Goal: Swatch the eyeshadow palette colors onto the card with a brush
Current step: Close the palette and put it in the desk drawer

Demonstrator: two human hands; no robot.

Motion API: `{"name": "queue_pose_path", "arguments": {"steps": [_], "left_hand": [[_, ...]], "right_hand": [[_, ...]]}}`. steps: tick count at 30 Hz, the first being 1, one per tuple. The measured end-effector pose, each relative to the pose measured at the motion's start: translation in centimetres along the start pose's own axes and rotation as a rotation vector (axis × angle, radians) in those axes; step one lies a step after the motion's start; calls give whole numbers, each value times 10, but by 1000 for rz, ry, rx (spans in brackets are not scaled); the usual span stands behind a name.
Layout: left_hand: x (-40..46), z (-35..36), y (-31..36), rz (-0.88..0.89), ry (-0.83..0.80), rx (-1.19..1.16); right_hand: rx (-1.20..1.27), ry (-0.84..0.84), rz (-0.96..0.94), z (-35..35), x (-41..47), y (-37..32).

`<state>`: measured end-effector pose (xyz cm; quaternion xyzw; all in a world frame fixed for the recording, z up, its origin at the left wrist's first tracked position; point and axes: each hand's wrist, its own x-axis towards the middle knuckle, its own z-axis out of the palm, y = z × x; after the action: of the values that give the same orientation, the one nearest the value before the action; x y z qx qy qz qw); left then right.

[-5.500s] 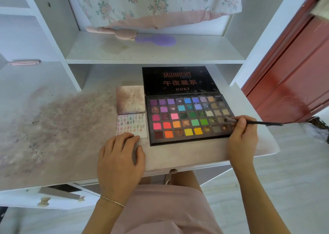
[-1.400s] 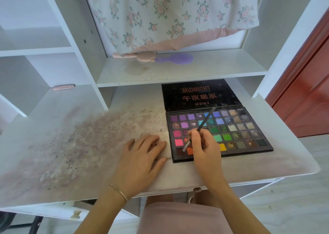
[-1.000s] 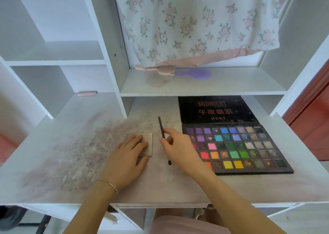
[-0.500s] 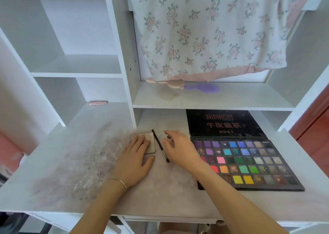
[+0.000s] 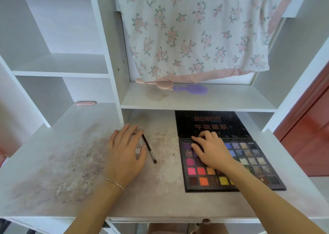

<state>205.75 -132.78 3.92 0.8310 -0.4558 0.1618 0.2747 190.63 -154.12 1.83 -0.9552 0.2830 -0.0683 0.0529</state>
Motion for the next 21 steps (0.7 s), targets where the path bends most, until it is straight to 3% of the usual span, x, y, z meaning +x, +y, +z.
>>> {"name": "queue_pose_path", "arguments": {"steps": [4,8,11,14,19,21], "left_hand": [[-2,4,21,30,11,-104],[-7,14,39,-8,-138,-214],[-6,25,50,15,-234,-255],[-3,35,56,17,-307,-186],[4,50,62,-40,-419,46],[6,56,65,-53,-454,65]], "right_hand": [[16,-28,-9,-2,-16,-9],[61,-43,-44,-3,-42,-28],[241,10,-43,-8,-58,-30],[383,57,62,-17,-63,-11],[278,111,379,-32,-53,44],[387,123,458,-36,-50,55]]}}
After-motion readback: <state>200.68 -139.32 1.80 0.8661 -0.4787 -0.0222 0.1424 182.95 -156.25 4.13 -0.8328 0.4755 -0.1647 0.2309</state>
